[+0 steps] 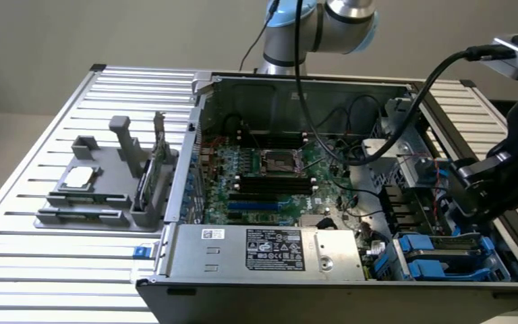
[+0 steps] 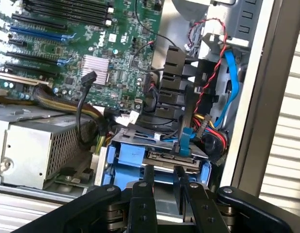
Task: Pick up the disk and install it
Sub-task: 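Insert the first disk wire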
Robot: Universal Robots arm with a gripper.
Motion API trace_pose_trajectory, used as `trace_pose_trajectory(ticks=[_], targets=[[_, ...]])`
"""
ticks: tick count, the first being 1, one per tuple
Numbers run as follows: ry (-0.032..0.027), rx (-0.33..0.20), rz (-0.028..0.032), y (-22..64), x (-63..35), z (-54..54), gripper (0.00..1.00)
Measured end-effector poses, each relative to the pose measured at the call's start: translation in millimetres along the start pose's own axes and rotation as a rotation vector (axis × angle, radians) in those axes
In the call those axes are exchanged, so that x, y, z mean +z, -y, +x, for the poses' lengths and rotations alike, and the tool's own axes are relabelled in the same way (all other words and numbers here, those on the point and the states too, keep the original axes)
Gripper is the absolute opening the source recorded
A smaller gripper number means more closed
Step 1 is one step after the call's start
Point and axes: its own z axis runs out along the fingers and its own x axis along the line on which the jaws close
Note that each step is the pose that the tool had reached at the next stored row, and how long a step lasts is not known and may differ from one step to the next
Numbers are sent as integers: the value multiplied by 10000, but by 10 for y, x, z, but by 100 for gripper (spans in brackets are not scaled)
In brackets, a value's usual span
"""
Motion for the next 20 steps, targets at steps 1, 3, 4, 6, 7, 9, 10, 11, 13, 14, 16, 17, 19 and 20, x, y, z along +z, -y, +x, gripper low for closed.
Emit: trace_pose_trajectory(ticks=[1,3,4,6,7,9,10,11,13,14,16,17,19,20], targets=[[3,190,4,0,2,0,30],[7,555,11,0,5,0,30],[9,735,15,0,7,0,30],[14,1094,23,0,10,0,30],[16,1275,26,0,12,0,30],[21,1645,34,0,15,0,30],[23,1825,38,0,17,0,30],[25,2010,41,0,19,1,30],[29,2369,49,0,22,1,30],[31,2550,53,0,24,0,30],[36,2909,61,0,28,1,30],[38,3105,66,0,29,1,30],[43,3465,72,0,33,1,30],[45,3644,76,0,36,1,30]])
